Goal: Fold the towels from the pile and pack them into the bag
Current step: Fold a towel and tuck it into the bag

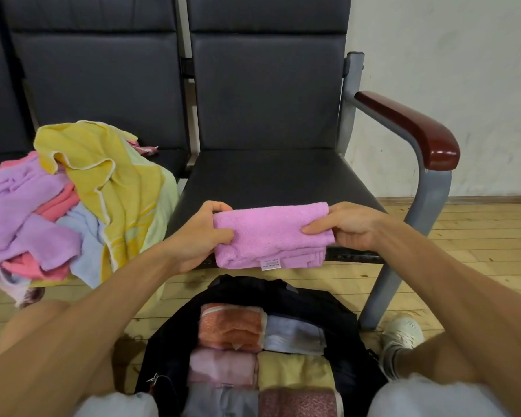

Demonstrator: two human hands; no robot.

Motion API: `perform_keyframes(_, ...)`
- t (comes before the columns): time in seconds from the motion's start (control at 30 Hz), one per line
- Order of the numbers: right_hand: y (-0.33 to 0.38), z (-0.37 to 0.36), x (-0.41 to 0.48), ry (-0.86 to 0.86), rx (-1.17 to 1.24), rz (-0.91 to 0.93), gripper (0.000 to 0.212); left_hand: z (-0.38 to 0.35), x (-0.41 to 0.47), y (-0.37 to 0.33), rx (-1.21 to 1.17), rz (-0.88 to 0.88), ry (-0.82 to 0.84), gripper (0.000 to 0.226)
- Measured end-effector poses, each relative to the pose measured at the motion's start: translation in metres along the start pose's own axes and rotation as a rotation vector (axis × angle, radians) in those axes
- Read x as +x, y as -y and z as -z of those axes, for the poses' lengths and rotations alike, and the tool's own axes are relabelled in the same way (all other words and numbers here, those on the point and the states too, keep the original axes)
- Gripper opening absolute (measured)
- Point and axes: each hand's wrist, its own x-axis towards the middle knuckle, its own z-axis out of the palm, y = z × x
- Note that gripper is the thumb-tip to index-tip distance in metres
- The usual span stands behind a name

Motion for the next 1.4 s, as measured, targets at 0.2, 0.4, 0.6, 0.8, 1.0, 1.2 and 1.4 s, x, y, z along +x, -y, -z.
perform_keyframes(0.2, -0.010, 0.006, -0.011, 0.131, -0.089, 0.022, 0.077, -0.007, -0.008, 0.007, 0.022, 0.062, -0.046, 0.023)
perform_keyframes(0.4, -0.029, 0.003, -0.034, 0.341, -0.167, -0.148, 0.039, -0.028, -0.032, 0.024, -0.335, 0.300, -0.125, 0.017)
perform_keyframes(0.6, -0.063, 0.006, -0.033, 0.290, -0.091, -0.306, 0.024, -0.057, -0.037, 0.054, -0.125, 0.367, -0.028, 0.026)
perform_keyframes(0.8, -0.130, 0.011, 0.000, 0.070, 0.018, -0.457, 0.021, -0.074, -0.019, 0.102, -0.232, 0.505, 0.173, 0.025)
perform_keyframes(1.0, -0.218, 0.004, 0.048, -0.257, 0.152, -0.517, 0.013, -0.103, 0.015, 0.168, 0.259, 0.512, 0.280, 0.076)
perform_keyframes(1.2, -0.278, -0.006, 0.084, -0.535, 0.244, -0.512, 0.012, -0.133, 0.044, 0.208, 0.799, 0.399, 0.209, 0.042)
perform_keyframes(1.4, -0.334, -0.007, 0.109, -0.693, 0.248, -0.517, 0.027, -0.165, 0.060, 0.268, 0.739, 0.438, 0.121, 0.035)
